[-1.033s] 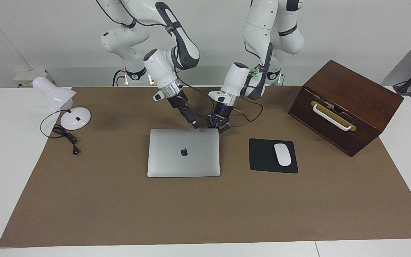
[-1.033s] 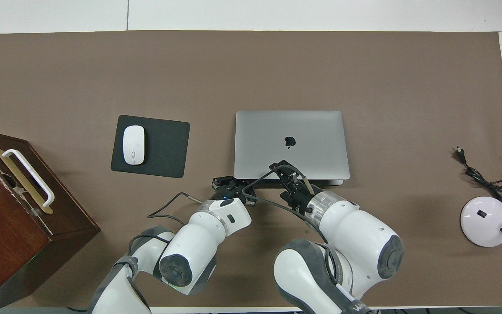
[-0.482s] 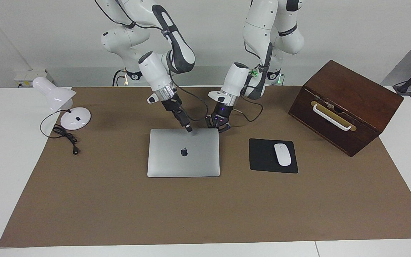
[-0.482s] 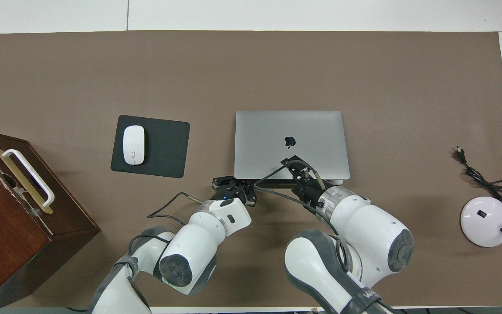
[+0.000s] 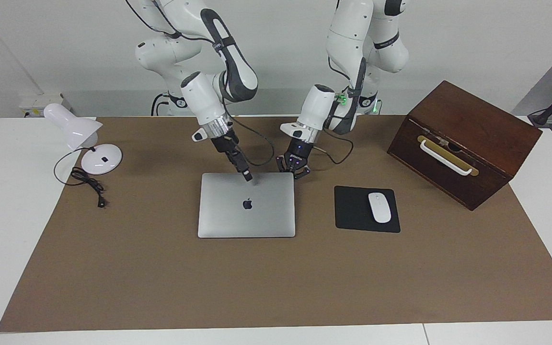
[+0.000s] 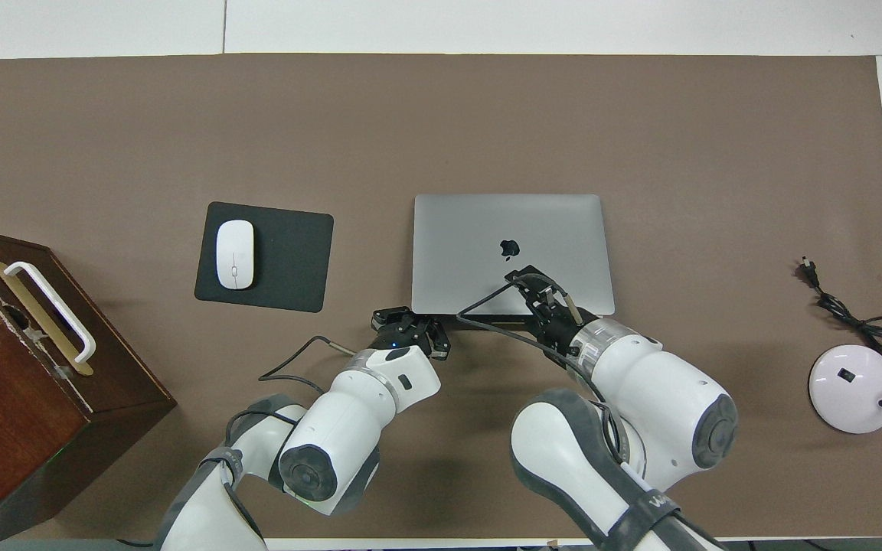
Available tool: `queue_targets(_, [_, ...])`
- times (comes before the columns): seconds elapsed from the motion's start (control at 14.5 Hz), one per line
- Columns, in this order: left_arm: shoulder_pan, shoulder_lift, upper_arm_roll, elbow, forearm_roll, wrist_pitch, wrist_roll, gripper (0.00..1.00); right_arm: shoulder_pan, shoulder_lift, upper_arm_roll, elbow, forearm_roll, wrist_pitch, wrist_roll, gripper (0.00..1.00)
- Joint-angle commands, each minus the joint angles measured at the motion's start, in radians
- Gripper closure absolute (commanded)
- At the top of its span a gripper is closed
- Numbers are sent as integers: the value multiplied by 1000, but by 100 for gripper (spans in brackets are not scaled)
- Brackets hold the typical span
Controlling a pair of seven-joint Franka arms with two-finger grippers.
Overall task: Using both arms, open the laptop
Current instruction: 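Hold the base with the left gripper while the right gripper lifts the lid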
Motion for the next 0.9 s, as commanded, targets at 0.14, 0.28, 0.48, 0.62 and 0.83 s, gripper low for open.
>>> queue_targets(0.14, [22, 67, 7, 20, 7, 8, 19, 100, -38, 43, 8, 61, 31, 4, -81, 0])
queue_targets(0.28, [22, 67, 7, 20, 7, 6, 19, 100, -53, 55, 10, 87, 31, 6, -100, 0])
queue_targets(0.48, [22, 68, 7, 20, 7, 6, 19, 100, -59, 66, 10, 114, 31, 9, -113, 0])
queue_targets(0.62, [22, 68, 7, 20, 7, 6, 19, 100, -59, 66, 10, 133, 31, 10, -118, 0])
queue_targets(0.83, [22, 78, 7, 20, 7, 8, 19, 100, -61, 66, 10, 176, 31, 10, -118, 0])
